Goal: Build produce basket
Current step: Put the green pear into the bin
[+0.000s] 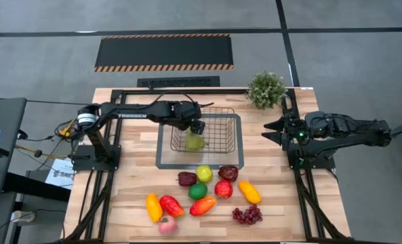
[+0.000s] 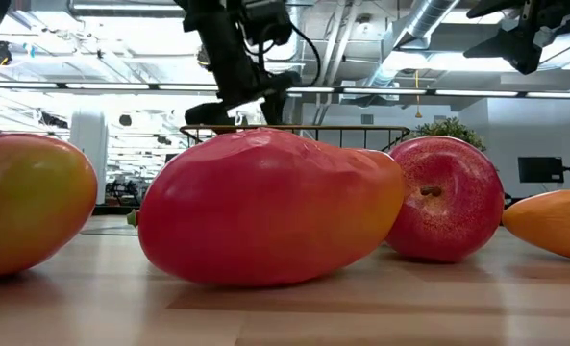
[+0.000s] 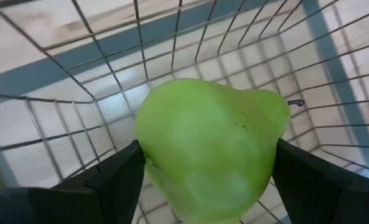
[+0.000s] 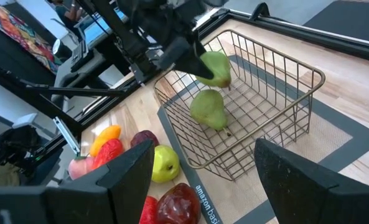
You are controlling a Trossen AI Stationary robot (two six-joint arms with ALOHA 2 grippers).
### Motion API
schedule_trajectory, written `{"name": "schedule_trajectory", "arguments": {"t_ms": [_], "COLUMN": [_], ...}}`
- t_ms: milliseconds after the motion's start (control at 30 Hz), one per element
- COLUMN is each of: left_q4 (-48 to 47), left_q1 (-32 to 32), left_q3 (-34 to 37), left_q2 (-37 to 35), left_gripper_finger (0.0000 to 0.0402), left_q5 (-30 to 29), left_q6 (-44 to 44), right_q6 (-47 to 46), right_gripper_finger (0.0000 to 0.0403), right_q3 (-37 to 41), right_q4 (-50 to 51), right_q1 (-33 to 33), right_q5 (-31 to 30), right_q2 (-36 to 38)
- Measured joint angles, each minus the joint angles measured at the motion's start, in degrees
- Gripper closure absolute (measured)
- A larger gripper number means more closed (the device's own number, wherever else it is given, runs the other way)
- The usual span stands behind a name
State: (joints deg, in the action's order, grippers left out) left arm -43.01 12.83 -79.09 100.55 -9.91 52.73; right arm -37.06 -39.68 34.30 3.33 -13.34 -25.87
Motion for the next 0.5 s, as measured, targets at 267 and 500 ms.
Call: {"name": "schedule_trajectory", "arguments": {"t_ms": [267, 500], "left_q4": [-1.0, -1.1], "left_q1": [0.0, 0.0], "left_q3": [0.0, 0.0], "left_q2": [0.9, 0.9], "left_gripper_finger": [0.0112, 0.0076], "left_q5": [-2.7, -3.1], "left_q6": [0.2, 0.5], "right_q6": [0.0, 0.0], "right_gripper_finger": [0.0103, 0.0103], "right_q3": [0.0, 0.0], "right_q4": [0.0, 0.0], "right_q1": [0.0, 0.0], "right_q5": [0.0, 0.0], "right_q2": [0.0, 0.0]}}
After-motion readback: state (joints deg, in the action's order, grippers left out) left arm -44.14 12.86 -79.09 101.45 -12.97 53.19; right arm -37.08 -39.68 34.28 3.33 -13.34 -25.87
